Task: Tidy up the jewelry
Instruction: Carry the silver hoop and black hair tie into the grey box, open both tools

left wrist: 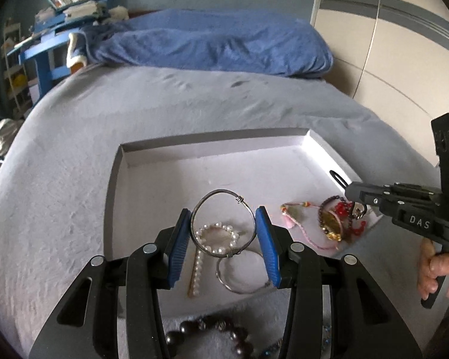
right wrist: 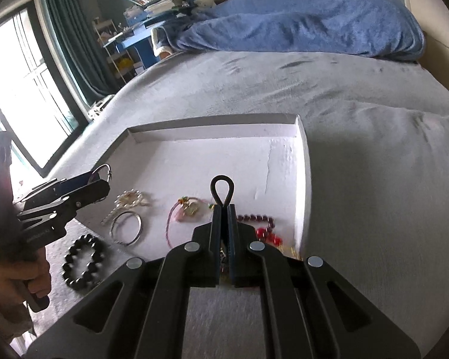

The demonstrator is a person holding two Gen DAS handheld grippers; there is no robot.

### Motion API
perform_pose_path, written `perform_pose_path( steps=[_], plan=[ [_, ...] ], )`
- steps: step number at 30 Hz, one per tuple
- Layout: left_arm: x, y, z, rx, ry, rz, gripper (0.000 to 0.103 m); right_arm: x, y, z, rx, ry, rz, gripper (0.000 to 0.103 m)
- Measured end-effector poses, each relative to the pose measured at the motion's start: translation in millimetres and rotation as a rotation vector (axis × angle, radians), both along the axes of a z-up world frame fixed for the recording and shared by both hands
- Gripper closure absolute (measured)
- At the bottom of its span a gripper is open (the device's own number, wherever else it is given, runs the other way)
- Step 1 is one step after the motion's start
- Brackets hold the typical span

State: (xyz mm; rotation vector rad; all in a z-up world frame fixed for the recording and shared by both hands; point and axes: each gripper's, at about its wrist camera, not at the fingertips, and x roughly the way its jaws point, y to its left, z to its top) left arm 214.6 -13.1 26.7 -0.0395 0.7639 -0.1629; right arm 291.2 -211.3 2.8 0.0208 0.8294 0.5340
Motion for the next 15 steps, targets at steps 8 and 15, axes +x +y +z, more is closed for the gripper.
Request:
perform_pose_path(
  steps=[8,15],
  plan=[
    [14,-8,-16,0.047,0.070,0.000,0.057,6,13,-14,-0.072,0.012,0.014,0.099],
    [12,-11,-15,0.059,0.066,-0.007,0.036,0,12,-5,-0.055,-0.011,0.025,0.072]
  ],
)
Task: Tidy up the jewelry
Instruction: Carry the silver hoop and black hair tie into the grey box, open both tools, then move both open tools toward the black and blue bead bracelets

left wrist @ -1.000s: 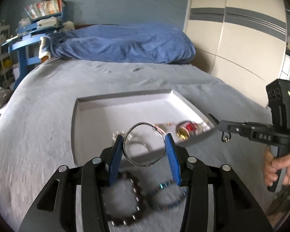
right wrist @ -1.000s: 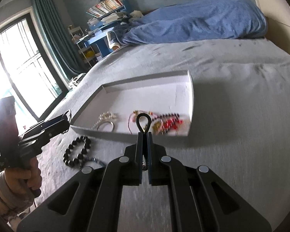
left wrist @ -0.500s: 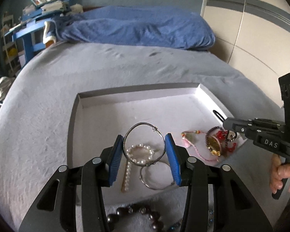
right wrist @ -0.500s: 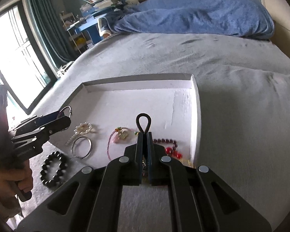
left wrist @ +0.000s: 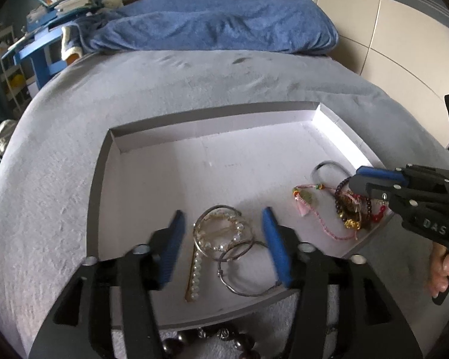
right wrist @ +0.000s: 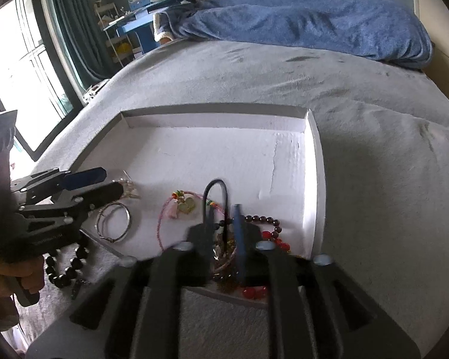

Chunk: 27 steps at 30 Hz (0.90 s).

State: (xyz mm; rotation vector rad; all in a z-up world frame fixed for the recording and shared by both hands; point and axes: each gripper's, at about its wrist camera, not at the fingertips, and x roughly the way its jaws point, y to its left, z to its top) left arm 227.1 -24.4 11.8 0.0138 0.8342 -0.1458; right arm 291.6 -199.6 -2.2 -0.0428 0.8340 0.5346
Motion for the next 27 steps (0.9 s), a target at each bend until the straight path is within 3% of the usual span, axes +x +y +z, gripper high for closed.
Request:
perform_pose_path(
  steps=[2,5,10,20,27],
  plan=[
    [-3,-1,4,0.000,-0.020,0.000,0.027,-3,1,4,-0.002,-0.016,0.006,0.067],
    [-10,-2,11,-0.009,-0.044,-0.009,0.025,-9,1,10,0.001,-0.033,0.009,0.063],
    [-27,1,20,-0.031,-0.088,-0.007,0.022,-26,-5,18,0.046,-0.062,0.010,0.042],
    [-86,15,19,-0.021,-0.145,-0.002,0.021,-72,-27,21,0.098,-0.090,0.005,0.037],
    [-124,40,3,-0.075,-0.135,0.043,0.021,-93,-24,4,0.092,-0.052,0.021,0.037]
  ],
)
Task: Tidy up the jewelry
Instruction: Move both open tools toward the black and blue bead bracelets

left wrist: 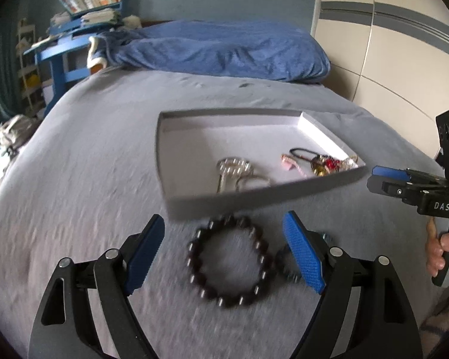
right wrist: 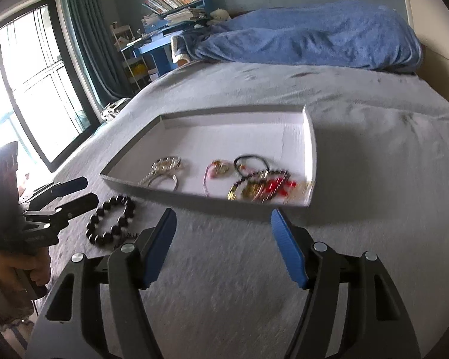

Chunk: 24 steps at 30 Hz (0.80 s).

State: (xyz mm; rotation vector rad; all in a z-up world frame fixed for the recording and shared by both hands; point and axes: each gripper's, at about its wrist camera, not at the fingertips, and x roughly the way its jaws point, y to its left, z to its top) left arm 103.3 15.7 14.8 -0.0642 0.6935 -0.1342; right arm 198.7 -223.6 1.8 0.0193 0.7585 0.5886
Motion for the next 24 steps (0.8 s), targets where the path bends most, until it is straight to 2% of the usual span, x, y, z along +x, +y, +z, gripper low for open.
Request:
perform_pose_path(
  steps=[7,11,14,18,21,24],
  plan=[
    [-25,20,-8,-0.078,-0.002,0.061,0.021,-14,26,-20,-0.030,0.047,0.082,0.037],
    [-29,27,-20,-0.133,0.054,0.093,0.021,-14,54,-25,-0.073,0.054,0.155,0.037],
    [-33,28,-20,-0.146,0.049,0.095,0.021,-10,73,-31,-0.121,0.066,0.186,0.040],
    [-33,27,-23,-0.143,0.064,0.091,0.021,-8,85,-37,-0.178,0.069,0.193,0.063],
    [-32,27,-24,-0.144,0.071,0.092,0.021,-11,81,-37,-0.171,0.068,0.201,0.085],
    [-31,26,-24,-0.141,0.073,0.094,0.021,-13,73,-36,-0.153,0.067,0.194,0.095]
  ],
)
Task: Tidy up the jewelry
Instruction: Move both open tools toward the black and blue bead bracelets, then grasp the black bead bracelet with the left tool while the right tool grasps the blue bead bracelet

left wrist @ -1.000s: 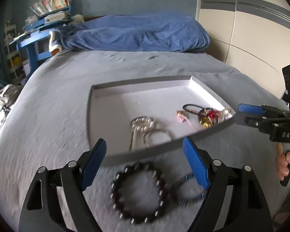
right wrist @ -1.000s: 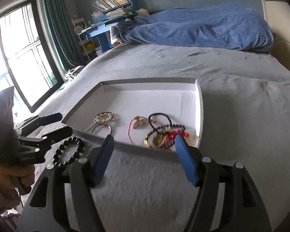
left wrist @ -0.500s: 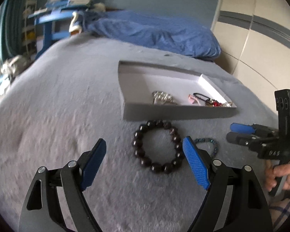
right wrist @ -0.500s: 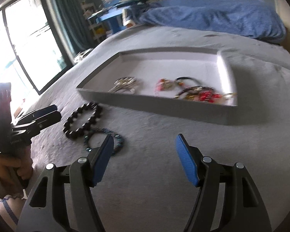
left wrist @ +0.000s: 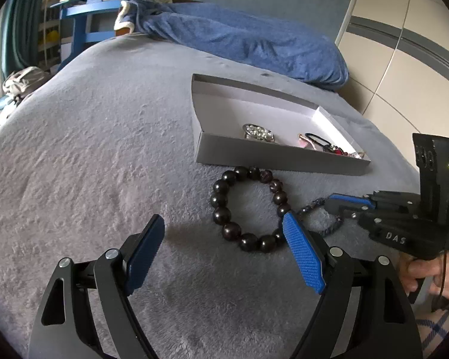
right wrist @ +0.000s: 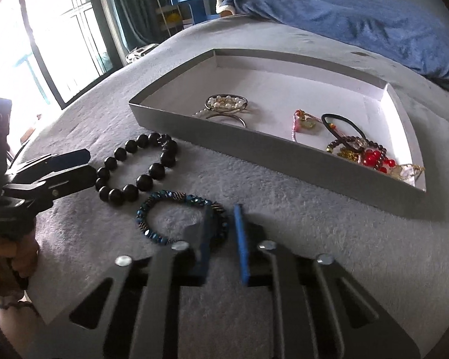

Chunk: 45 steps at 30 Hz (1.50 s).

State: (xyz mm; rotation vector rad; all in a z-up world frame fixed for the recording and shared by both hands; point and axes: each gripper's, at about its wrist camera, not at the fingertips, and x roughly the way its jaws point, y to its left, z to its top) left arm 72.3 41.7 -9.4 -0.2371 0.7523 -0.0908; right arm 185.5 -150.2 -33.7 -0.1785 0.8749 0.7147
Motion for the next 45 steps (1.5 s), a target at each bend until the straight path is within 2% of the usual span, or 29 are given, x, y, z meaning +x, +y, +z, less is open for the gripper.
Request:
perform_pose_path(
  steps=[7,12,17,23,25,27,32,34,36,40,45],
  plan=[
    [3,-3,-2,0.011,0.017,-0.005,0.023,-2,-34,4,0.006,-0.023,-0.059,0.097],
    [12,-2,-6,-0.002,0.061,-0.011,0.035,2,-61,-2,0.075,0.013,-0.116,0.097],
    [30,9,-6,-0.047,0.072,0.015,0.047,3,-64,-3,0.102,0.023,-0.132,0.097],
    [56,-7,-14,0.043,0.107,-0.024,0.053,2,-63,-4,0.110,0.027,-0.133,0.097],
    [56,-10,-14,0.069,0.109,-0.019,0.061,2,-62,-4,0.108,0.027,-0.132,0.096],
    [55,-12,-14,0.088,0.100,-0.018,0.088,2,-61,-4,0.105,0.026,-0.128,0.095],
    [39,-19,-2,0.125,0.005,-0.019,0.088,1,-56,-1,0.100,0.015,-0.110,0.085],
    [35,-16,-1,0.098,0.009,-0.017,0.088,2,-54,2,0.107,0.015,-0.103,0.077],
    [31,-12,0,0.075,0.011,-0.006,0.088,3,-51,4,0.111,0.015,-0.091,0.074],
    [26,-7,1,0.046,0.018,0.011,0.088,8,-35,6,0.096,0.025,-0.056,0.073],
    [28,-2,-4,0.014,0.049,0.015,0.088,6,-11,-3,0.023,0.040,0.002,0.072]
  ],
)
